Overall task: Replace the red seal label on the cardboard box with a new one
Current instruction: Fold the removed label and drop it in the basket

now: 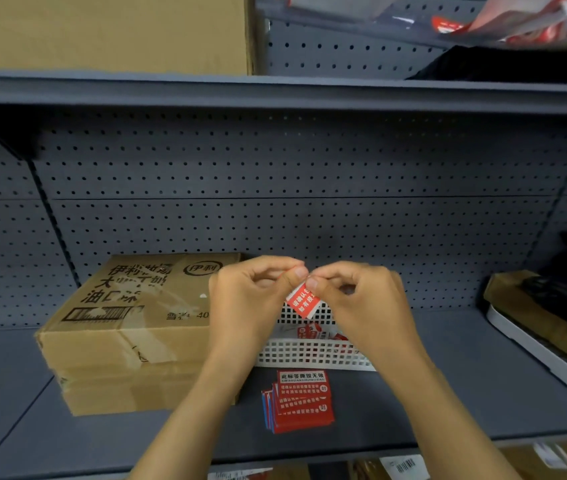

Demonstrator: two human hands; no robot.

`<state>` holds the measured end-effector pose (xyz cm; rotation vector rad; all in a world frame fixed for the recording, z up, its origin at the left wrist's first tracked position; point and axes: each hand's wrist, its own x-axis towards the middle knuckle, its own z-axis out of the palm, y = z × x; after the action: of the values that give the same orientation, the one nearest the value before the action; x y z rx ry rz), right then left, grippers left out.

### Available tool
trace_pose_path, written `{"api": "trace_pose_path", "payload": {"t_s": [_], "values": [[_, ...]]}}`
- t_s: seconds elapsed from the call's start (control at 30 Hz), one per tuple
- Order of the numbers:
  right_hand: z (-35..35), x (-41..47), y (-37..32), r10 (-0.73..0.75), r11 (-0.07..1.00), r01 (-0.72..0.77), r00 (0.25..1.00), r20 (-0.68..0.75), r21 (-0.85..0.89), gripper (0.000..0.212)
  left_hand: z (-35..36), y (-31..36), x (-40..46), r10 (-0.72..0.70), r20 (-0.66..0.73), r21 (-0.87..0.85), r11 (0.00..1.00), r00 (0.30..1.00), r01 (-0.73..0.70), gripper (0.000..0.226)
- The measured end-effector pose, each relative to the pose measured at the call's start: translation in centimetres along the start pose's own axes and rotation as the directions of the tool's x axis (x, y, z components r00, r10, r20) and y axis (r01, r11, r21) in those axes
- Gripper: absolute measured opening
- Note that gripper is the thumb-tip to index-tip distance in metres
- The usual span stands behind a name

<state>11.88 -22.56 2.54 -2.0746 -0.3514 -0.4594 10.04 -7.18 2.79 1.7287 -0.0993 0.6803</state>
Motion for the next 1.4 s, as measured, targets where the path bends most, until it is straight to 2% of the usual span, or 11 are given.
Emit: {"api": "trace_pose_path", "payload": {"t_s": [0.13, 0.27, 0.37, 0.47, 0.57, 0.73, 0.97, 1.13, 1.27, 1.4], "values": [[0.1, -0.1, 0.3, -0.046, 0.958, 0.049, 0.999, 0.019, -0.281, 0.012, 0.5, -0.5, 0.1, 0.01, 0.066, 0.062, 0.998, 0.998, -0.015, 0.025], [0.3, 0.0, 1.0, -0.111, 0.919, 0.108, 0.994, 0.012, -0.379, 0.016, 0.5, -0.9, 0.5, 0.063, 0.13, 0.141, 0.987, 0.989, -0.082, 0.027], [0.1, 0.2, 1.0, -0.097, 0.943, 0.105, 0.994, 0.043, -0.315, 0.012, 0.2, -1.3, 0.7, 0.087, 0.166, 0.148, 0.983, 0.982, -0.112, 0.027], [-0.2, 0.6, 1.2, -0.041, 0.97, 0.056, 0.997, 0.065, -0.239, 0.019, -0.1, -1.7, 1.0, 0.098, 0.149, 0.2, 0.972, 0.984, -0.127, 0.038], [-0.1, 1.1, 1.9, -0.016, 0.974, 0.014, 1.0, -0.005, -0.226, 0.02, -0.5, -1.8, 1.2, 0.121, 0.092, 0.259, 0.956, 0.988, -0.141, 0.043], [0.9, 2.6, 3.8, 0.028, 0.966, -0.056, 0.993, -0.114, -0.254, 0.011, -0.7, -2.4, 1.2, 0.112, 0.07, 0.272, 0.954, 0.991, -0.127, 0.04], [3.4, 4.2, 7.0, 0.156, 0.929, -0.161, 0.987, -0.041, -0.334, 0.022, -1.1, -3.7, 0.7, 0.105, 0.069, 0.286, 0.951, 0.992, -0.12, 0.041], [4.0, 3.1, 7.4, 0.148, 0.919, -0.151, 0.988, -0.034, -0.365, 0.022, -0.3, -5.3, -1.0, 0.127, 0.132, 0.314, 0.935, 0.983, -0.163, 0.042], [4.1, 1.3, 7.5, 0.129, 0.922, -0.127, 0.991, -0.02, -0.365, 0.021, 0.8, -7.6, -2.6, 0.063, 0.221, 0.409, 0.9, 0.973, -0.152, 0.032], [3.9, -0.5, 7.9, 0.16, 0.91, -0.15, 0.987, -0.006, -0.386, 0.014, 1.6, -10.4, -4.1, -0.073, 0.277, 0.546, 0.832, 0.958, -0.095, 0.018]]}}
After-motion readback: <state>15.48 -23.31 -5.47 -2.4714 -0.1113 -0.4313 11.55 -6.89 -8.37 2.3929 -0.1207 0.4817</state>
